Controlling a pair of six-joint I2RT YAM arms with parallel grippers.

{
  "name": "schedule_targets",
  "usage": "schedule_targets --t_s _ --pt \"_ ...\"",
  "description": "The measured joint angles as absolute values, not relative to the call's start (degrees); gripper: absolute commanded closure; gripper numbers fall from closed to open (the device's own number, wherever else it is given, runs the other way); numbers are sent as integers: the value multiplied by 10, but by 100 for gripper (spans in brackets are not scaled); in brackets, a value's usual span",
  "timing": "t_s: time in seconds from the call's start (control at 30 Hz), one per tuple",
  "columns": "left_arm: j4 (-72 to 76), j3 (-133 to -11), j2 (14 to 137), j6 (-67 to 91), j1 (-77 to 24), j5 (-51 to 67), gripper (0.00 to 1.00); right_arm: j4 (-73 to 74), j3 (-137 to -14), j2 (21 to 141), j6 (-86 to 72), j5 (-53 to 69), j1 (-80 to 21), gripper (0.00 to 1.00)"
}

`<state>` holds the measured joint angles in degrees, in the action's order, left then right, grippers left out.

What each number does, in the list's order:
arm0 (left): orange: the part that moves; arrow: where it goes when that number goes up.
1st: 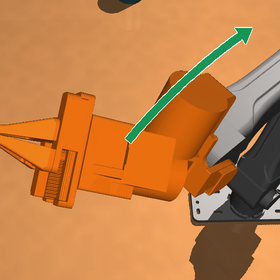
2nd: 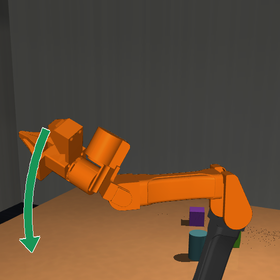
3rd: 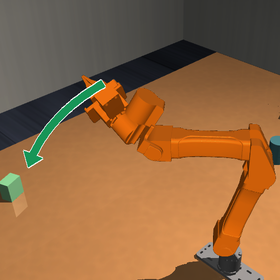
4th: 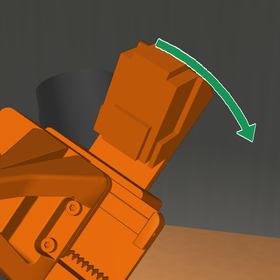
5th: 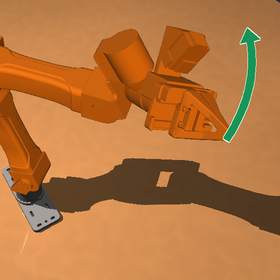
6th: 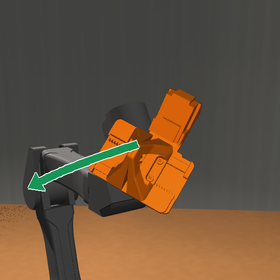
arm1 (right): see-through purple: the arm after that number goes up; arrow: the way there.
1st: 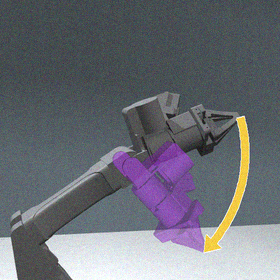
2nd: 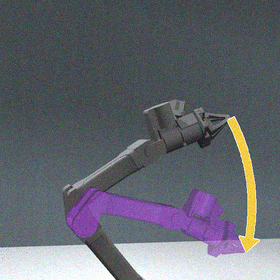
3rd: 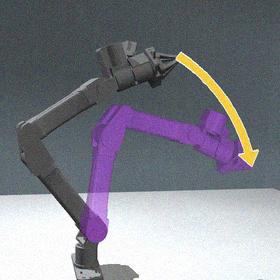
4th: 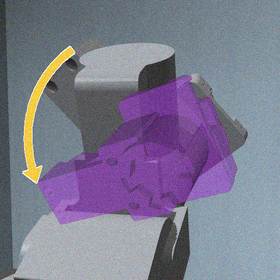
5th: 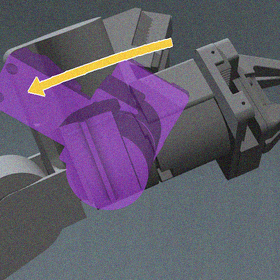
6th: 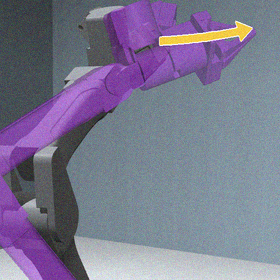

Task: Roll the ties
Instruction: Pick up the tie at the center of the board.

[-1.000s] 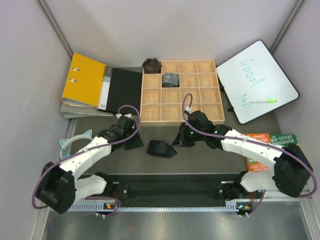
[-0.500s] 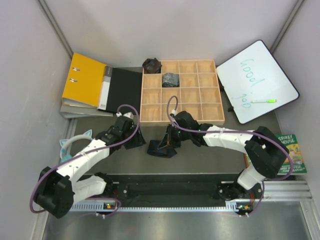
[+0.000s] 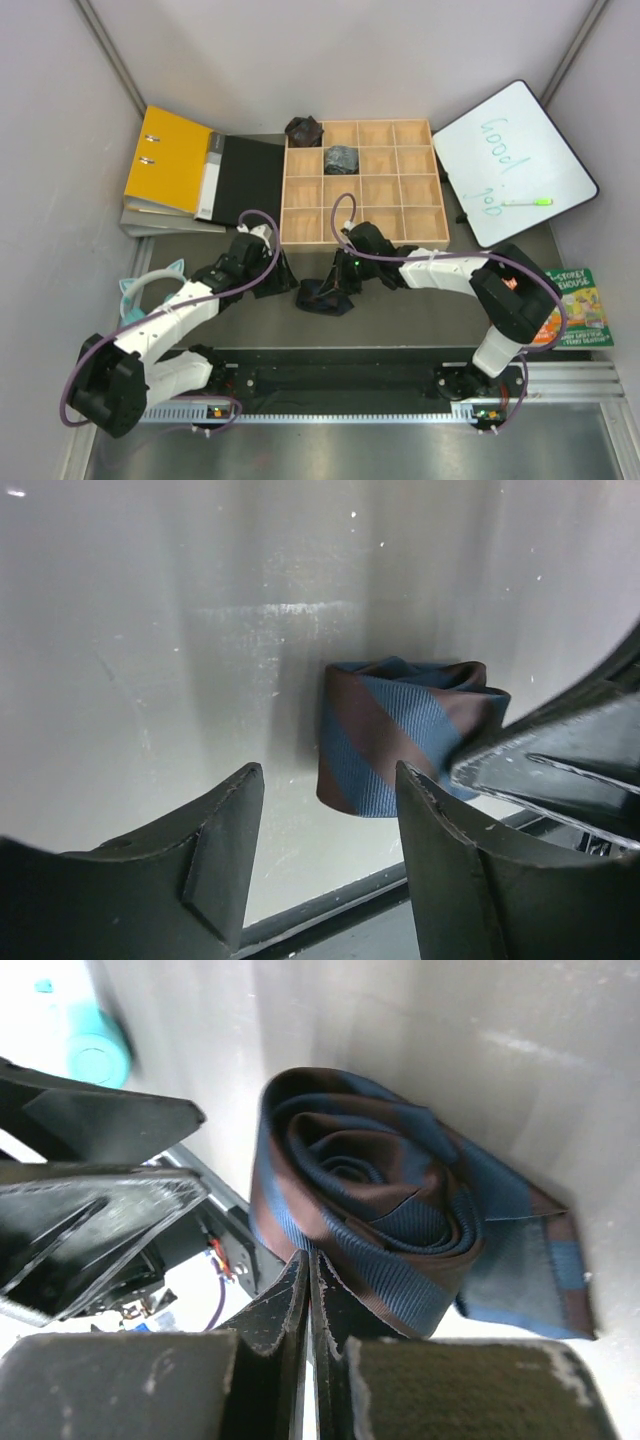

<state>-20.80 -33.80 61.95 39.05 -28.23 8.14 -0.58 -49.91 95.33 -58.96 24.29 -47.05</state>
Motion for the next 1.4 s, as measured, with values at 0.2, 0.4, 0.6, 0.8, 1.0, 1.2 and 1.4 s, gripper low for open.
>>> schedule_targets --t_s 0.2,0.4,0.6,0.8,1.0,1.2,1.4 --pt "-180 -320 617 388 -282 108 37 -10 -491 970 -585 245 -467 100" --pt "-143 -309 613 386 -282 144 29 -22 -478 970 -585 250 -460 100" --pt "-102 -294 634 382 -282 178 25 -39 -465 970 -585 256 -455 100" --pt "-63 -272 668 378 -282 207 25 -56 -453 970 -585 261 -451 100" --pt "-15 -258 701 378 -282 236 27 -70 -446 971 -585 265 -451 100" --pt "39 -235 725 388 -282 255 31 -93 -433 973 -585 272 -447 100" --pt "96 -228 753 406 -282 274 34 -115 -426 980 -586 286 -441 100"
